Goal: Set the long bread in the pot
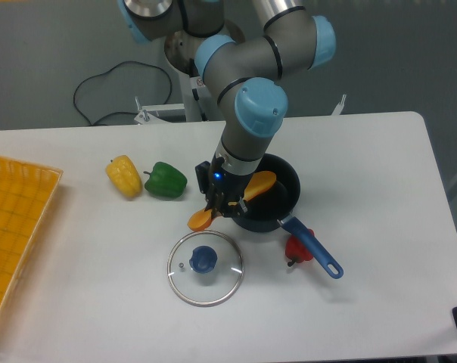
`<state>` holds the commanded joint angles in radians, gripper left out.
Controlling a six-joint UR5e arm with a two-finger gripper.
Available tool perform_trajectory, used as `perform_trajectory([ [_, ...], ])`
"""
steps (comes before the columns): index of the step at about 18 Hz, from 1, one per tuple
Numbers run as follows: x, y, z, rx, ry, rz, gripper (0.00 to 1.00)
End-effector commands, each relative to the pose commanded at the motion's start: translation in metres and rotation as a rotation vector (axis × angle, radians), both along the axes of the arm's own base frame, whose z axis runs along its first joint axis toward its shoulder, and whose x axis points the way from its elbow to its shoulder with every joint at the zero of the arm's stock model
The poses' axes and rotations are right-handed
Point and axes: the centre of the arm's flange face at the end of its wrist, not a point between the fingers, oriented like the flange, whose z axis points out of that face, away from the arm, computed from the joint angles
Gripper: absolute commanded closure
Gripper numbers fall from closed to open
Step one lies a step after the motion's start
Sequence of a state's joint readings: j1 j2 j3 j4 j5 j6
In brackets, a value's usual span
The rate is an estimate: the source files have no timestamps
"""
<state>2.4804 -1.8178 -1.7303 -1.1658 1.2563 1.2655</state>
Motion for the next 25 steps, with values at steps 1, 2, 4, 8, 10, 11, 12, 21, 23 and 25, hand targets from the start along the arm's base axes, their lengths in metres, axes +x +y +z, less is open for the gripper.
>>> perform_trajectory([
  [1,0.0,0.0,0.0,0.002,0.002,-0.009,0.79],
  [2,0.0,0.0,0.0,0.003,0.007,-0.023,0.79],
  [4,-0.001,-0.001,0.0,0.005,0.011,-0.038,0.78],
  [8,0.0,-0.002,-0.003,0.001,0.009,-0.047,0.78],
  [10,0.001,-0.003,-0.005,0.001,0.011,-0.066,0.78],
  [11,0.002,-0.003,-0.007,-0.001,0.008,-0.069,0.78],
  [12,0.002,-0.003,-0.007,-0.001,0.007,-0.07,0.78],
  [21,0.004,-0.006,-0.011,-0.015,0.006,-0.072,0.78],
  [23,0.004,-0.007,-0.011,-0.019,0.009,-0.072,0.78],
  [25,0.004,-0.007,-0.01,-0.019,0.011,-0.072,0.78],
])
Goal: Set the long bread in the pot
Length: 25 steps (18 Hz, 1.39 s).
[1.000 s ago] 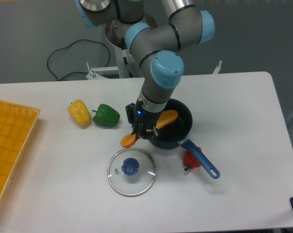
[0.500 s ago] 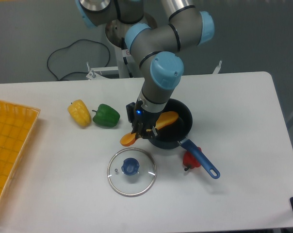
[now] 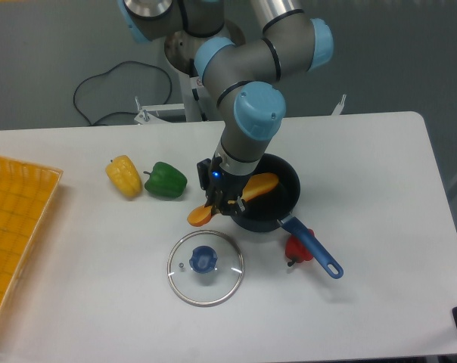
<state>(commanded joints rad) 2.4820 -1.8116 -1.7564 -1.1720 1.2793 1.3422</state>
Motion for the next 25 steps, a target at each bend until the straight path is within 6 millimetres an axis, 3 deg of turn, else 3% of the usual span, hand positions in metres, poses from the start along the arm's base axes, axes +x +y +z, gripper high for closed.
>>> perform_trajectory([
  [8,-0.002,-0.005,-0.003,-0.027,0.009,-0.05,0.7],
  [20,-0.002,-0.008,-0.007,-0.037,0.014,-0.074,0.7],
  [25,-0.007,-0.012,-0.006,-0.036,0.016,-0.066,0.57],
])
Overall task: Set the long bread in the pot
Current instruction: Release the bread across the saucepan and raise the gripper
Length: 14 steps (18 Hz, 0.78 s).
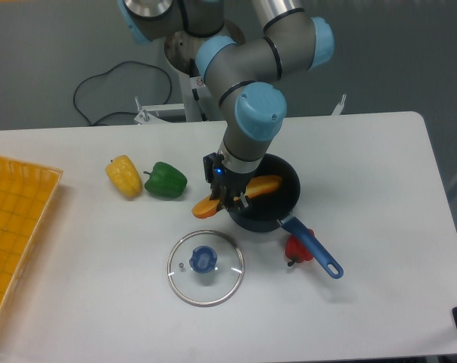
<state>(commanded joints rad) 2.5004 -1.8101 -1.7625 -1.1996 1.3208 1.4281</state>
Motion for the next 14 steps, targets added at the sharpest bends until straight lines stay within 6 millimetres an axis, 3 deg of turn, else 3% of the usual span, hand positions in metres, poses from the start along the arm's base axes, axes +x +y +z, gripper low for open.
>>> perform_trajectory([
  [2,-0.001,0.0,0.0,0.001,0.003,-0.012,0.37],
  [8,-0.004,-0.004,0.0,-0.005,0.006,-0.043,0.3],
  [11,-0.005,-0.004,0.002,-0.003,0.008,-0.042,0.17],
  [12,-0.005,-0.004,0.003,-0.004,0.007,-0.042,0.04],
  [14,-0.009,-0.007,0.017,-0.005,0.006,-0.028,0.0],
])
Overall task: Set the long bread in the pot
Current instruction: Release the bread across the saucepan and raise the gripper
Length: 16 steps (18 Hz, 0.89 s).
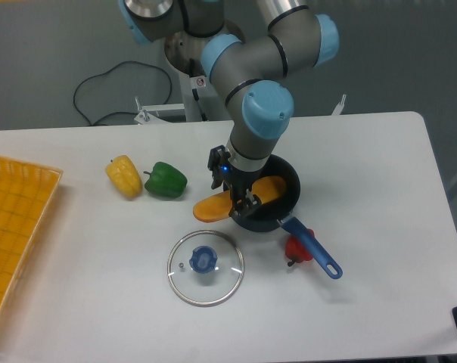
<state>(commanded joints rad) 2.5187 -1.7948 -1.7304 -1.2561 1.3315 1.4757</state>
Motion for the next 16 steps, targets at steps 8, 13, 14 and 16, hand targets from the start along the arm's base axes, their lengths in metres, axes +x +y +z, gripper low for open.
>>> perform_trajectory([
  [8,-0.004,-0.009,0.065,0.054,0.081,0.076,0.0],
  [13,-0.016,-0.018,0.093,-0.075,0.242,0.082,0.0],
  [14,-0.017,-0.02,0.096,-0.094,0.268,0.081,0.0],
  [16,-0.015,-0.022,0.104,-0.12,0.306,0.074,0.0],
])
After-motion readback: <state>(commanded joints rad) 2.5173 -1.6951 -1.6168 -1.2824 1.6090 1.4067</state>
